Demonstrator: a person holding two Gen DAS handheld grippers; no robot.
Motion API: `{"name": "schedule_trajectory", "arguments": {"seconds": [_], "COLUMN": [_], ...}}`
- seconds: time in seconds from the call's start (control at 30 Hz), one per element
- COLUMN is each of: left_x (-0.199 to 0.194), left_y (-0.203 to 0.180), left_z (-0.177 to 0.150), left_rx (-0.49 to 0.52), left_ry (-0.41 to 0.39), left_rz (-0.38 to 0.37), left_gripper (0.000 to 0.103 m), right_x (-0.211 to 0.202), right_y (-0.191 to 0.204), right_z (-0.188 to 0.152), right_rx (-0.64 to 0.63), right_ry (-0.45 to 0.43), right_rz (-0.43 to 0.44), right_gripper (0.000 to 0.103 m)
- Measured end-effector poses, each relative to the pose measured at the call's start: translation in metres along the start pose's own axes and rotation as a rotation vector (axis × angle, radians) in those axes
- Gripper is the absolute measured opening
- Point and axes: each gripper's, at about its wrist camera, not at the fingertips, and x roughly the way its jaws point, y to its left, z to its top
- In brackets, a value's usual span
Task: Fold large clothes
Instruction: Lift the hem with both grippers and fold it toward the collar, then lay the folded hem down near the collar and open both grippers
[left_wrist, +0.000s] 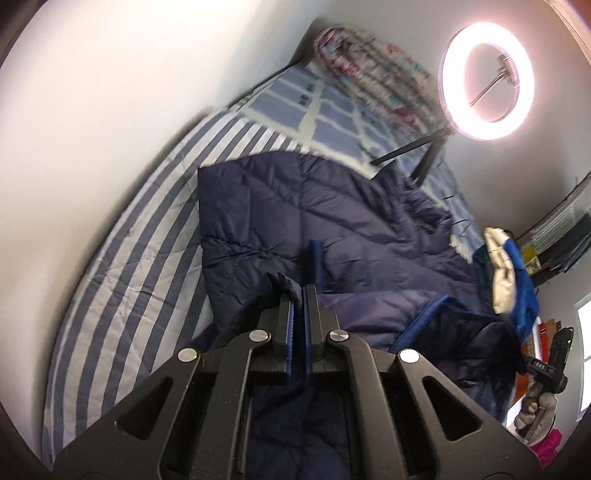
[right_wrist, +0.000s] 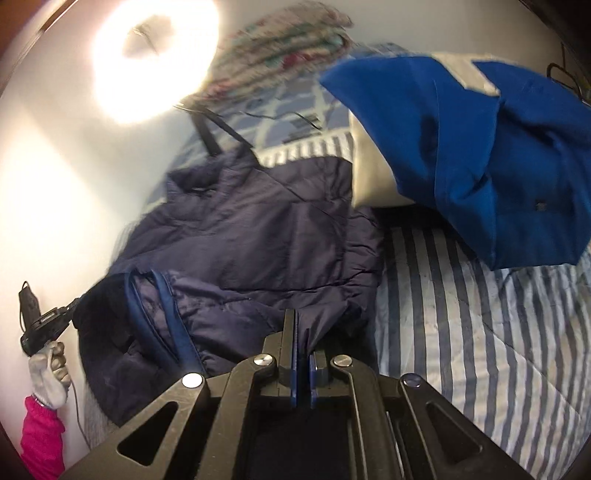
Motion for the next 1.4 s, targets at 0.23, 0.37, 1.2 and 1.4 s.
{"name": "schedule_trajectory", "arguments": {"seconds": [0.23,0.37,1.2,1.4], "left_x": [0.018,0.009,0.036,0.011], "left_y": [0.009,0.011,0.001,-0.01], "left_z": [0.002,0.012,0.0,0.0], "left_rx": [0.011,0.002,0.205,0.279], "left_ry": [0.02,0.034,0.088,0.013], "left_rz": [-0.006,-0.039,0.094,0.129], "left_gripper": [0.004,0.047,0.004,0.002], "right_x": [0.027,0.017,0.037,0.012], "right_y": [-0.007,-0.013,-0.004,0.006], "right_z": [0.003,0.006,0.009,0.005], "right_rx": [0.0,-0.001,-0.179,-0.246], "right_ry": [0.027,0.016,0.018,-0.044], "right_rz": [0.018,0.071,-0.059,-0.122], "right_gripper": [0.005,0.031,0.014,0.0]}}
